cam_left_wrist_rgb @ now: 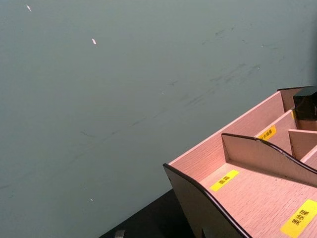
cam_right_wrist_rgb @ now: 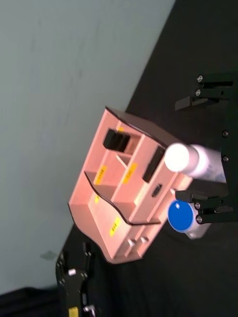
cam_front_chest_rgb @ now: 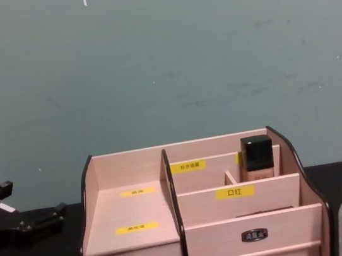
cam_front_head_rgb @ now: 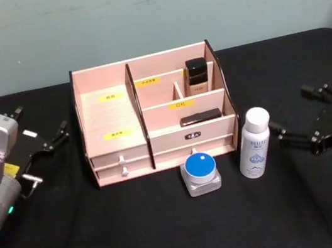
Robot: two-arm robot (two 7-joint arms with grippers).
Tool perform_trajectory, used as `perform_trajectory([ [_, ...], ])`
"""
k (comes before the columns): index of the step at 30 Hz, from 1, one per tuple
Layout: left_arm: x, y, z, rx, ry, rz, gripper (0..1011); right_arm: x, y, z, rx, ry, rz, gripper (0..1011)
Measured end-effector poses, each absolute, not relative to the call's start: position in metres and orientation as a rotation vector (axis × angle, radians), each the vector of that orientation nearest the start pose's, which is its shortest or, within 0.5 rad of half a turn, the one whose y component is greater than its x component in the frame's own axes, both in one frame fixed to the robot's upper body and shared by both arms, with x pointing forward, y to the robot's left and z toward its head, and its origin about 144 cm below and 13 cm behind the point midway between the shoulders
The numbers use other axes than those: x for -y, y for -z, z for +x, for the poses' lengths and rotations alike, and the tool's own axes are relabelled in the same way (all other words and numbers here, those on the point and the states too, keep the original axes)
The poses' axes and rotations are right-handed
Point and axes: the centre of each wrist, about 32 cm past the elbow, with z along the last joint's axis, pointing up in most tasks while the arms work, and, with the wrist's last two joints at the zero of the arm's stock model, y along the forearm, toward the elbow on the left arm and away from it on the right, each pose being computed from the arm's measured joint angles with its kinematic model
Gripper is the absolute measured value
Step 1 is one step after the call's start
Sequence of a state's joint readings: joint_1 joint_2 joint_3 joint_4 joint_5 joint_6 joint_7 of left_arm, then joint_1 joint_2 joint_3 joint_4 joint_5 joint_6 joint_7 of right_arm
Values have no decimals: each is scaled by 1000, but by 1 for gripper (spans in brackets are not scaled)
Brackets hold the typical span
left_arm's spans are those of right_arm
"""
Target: Pick up the facial cleanser and watermelon frost from the table and place them into the tiered storage box.
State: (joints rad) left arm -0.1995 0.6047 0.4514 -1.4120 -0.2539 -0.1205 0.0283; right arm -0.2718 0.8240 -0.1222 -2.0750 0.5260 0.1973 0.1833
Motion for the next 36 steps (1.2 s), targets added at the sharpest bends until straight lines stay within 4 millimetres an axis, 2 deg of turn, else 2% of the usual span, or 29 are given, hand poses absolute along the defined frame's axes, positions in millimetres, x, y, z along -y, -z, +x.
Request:
perform_trajectory([
  [16,-310,-1140,489,285,-1248,304,1010,302,-1217,389,-41,916,-333,1007],
  [36,-310,-1140,489,285,-1248,304,1010,296,-1190,414,-72,921,-332,1007],
])
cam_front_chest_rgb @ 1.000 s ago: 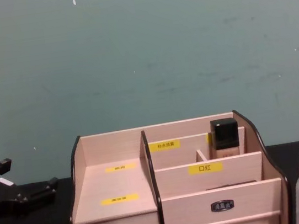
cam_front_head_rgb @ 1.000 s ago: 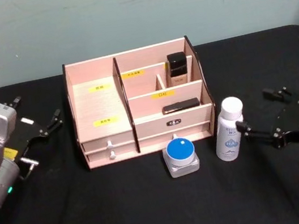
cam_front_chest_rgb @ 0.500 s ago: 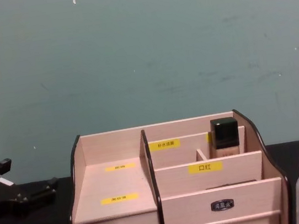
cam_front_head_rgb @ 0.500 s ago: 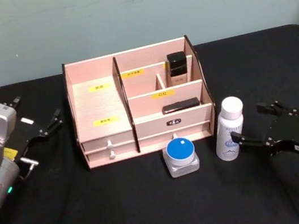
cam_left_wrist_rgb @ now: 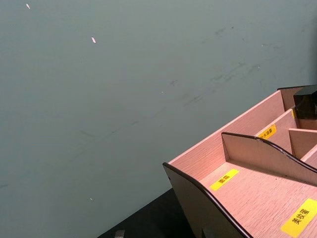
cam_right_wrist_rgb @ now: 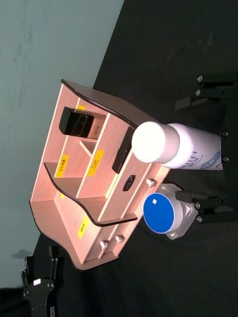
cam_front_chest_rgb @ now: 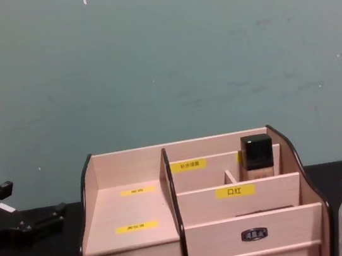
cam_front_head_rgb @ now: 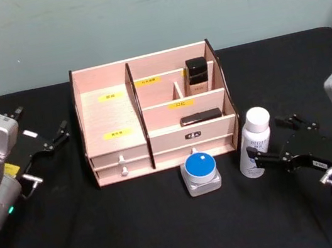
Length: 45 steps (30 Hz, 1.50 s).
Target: Pick up the facial cleanser and watermelon frost from the table and place them into the tiered storage box.
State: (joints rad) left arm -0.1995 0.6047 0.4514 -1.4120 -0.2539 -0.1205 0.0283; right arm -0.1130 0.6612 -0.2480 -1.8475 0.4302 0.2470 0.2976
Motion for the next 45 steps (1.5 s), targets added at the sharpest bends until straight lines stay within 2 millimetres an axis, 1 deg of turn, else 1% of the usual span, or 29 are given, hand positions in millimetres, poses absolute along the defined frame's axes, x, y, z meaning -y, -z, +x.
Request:
perform_trajectory([
  [8,-310,-1140,489,285,-1248,304,1010,292,-1182,426,-74,921,-323,1007],
  [25,-310,-1140,489,285,-1248,304,1010,288,-1174,446,-91,913,-291,1007],
  [34,-310,-1140,489,285,-1248,304,1010,284,-1171,450,-115,921,-286,1007],
  [45,-310,-1140,489,285,-1248,304,1010,284,-1171,450,-116,922,-286,1007],
])
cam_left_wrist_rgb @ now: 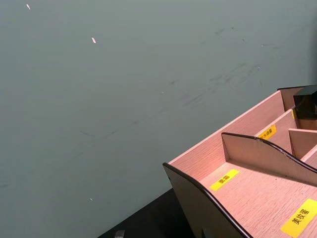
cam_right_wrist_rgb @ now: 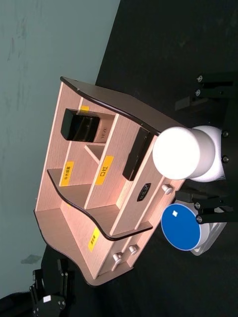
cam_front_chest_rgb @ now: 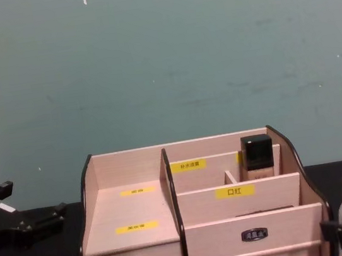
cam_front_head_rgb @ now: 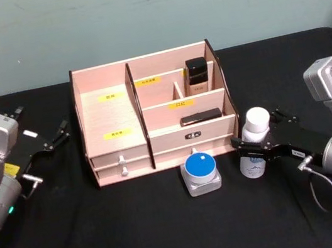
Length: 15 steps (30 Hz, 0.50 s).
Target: Pick up the facial cleanser and watermelon frost from the table and place them into the tiered storage box.
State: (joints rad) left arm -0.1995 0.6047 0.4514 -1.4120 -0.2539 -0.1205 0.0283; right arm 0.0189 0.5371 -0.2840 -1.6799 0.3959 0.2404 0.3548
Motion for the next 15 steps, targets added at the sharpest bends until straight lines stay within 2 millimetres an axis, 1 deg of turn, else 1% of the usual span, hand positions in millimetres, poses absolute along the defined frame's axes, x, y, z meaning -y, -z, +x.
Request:
perform_trajectory([
  [3,-310,-1140,489,285,-1248,304,1010,284,-1171,450,-116,922,-286,983],
  [4,-310,-1140,489,285,-1248,305,1010,284,-1171,450,-115,922,-286,948],
  [8,-310,-1140,489,285,-1248,304,1010,284,-1171,450,-115,922,-286,878],
  [11,-310,-1140,489,285,-1248,304,1010,284,-1171,450,-114,922,-286,792],
  [12,-310,-1140,489,285,-1248,304,1010,284,-1171,450,-114,922,-286,738],
  [14,-310,-1140,489,285,-1248,305,1010,284,-1171,450,-114,922,-286,695],
  [15,-310,-1140,489,285,-1248,304,1010,284,-1171,450,-114,922,-286,656],
])
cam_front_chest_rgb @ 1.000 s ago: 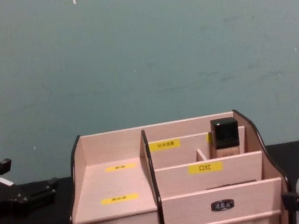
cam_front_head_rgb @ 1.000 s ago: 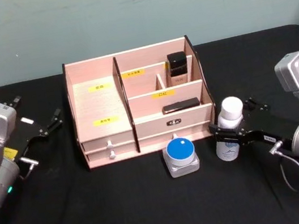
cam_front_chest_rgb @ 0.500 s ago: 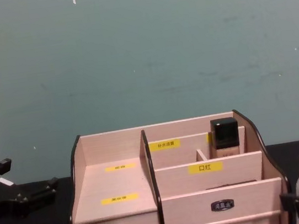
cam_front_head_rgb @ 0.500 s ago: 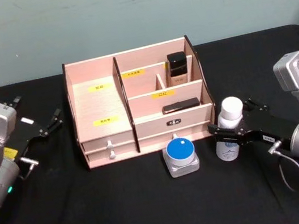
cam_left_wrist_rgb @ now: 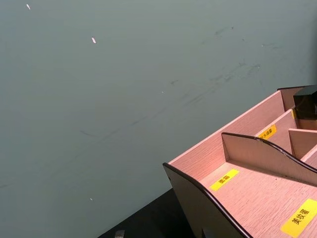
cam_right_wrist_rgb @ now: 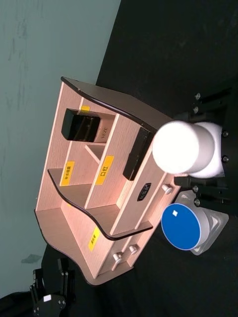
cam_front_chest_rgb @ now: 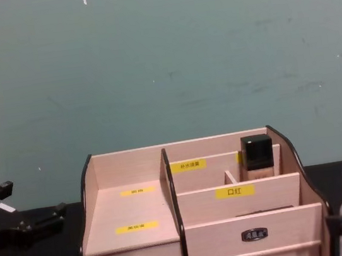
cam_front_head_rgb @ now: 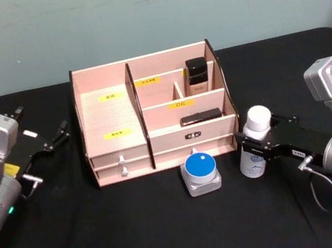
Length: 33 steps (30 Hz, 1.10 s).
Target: Pick up the facial cleanser and watermelon frost from the table and place them into the tiered storage box.
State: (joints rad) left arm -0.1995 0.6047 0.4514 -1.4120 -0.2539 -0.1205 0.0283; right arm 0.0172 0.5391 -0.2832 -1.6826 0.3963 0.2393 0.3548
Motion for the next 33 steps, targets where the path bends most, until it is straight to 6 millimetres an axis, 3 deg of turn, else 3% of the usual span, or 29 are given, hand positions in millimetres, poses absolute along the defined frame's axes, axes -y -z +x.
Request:
perform_trajectory([
  [3,-310,-1140,489,285,-1248,304,1010,284,-1171,450,-114,922,-286,602],
  [24,-310,-1140,489,285,-1248,304,1010,285,-1172,449,-110,920,-278,601],
  [33,-310,-1140,489,285,-1248,304,1010,287,-1188,447,-72,905,-267,601],
])
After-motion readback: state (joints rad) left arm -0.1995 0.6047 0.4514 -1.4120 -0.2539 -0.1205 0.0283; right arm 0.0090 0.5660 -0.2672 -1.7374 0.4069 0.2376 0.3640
